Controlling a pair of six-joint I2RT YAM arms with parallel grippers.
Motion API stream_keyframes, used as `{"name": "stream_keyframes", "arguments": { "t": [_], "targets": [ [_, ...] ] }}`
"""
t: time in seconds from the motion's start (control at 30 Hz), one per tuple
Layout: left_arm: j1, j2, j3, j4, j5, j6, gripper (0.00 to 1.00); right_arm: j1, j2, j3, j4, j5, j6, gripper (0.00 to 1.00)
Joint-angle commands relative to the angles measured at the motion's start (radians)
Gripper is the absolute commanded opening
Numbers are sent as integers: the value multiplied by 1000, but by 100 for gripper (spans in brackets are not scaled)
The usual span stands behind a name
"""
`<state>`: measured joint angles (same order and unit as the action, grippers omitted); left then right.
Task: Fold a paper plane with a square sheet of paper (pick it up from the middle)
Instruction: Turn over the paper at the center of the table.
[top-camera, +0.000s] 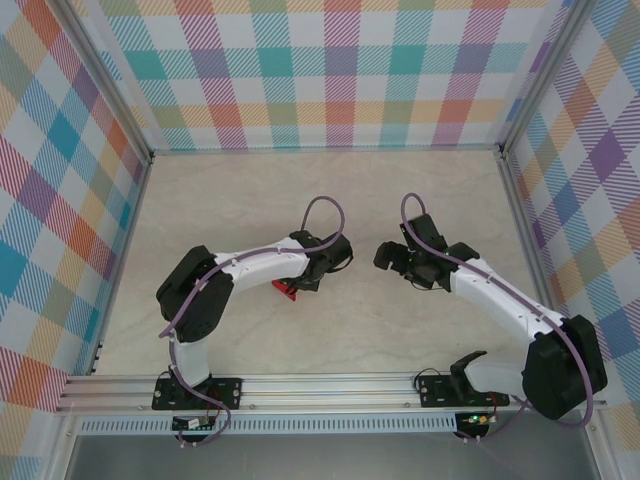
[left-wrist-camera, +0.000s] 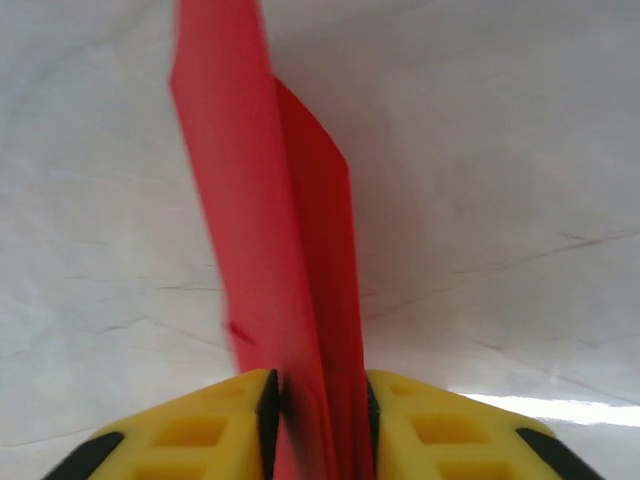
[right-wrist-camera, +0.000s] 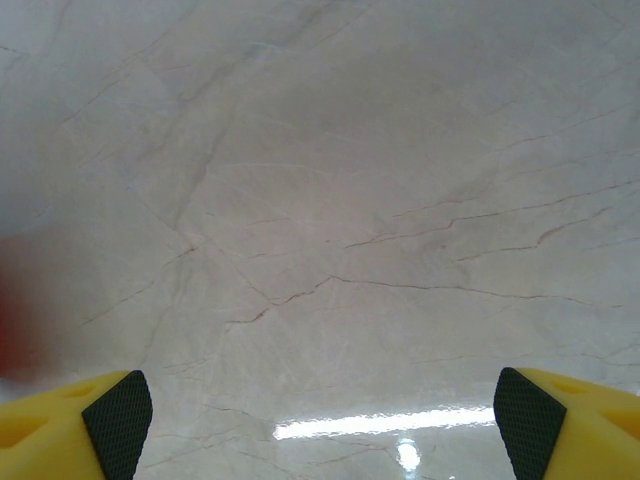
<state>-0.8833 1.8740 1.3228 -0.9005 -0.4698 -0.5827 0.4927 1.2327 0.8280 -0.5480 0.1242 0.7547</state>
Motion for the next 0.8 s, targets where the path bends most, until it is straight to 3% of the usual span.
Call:
{"name": "stream_keyframes", "arguments": {
  "t": [0.0, 0.33, 0.57, 0.77],
  "targets": [
    [-13, -43, -10, 84, 123, 10, 40, 1, -24, -7, -32, 27, 8, 91],
    [92, -353, -158, 203, 278, -7, 78, 21, 20, 1, 79, -144, -55, 93],
    [262, -529, -371, 259, 310, -92, 88, 181, 148, 85, 160, -174, -25, 96],
    [412, -637, -540, 314, 421, -104, 91, 356, 317, 172, 314, -218, 15, 89]
  ]
}}
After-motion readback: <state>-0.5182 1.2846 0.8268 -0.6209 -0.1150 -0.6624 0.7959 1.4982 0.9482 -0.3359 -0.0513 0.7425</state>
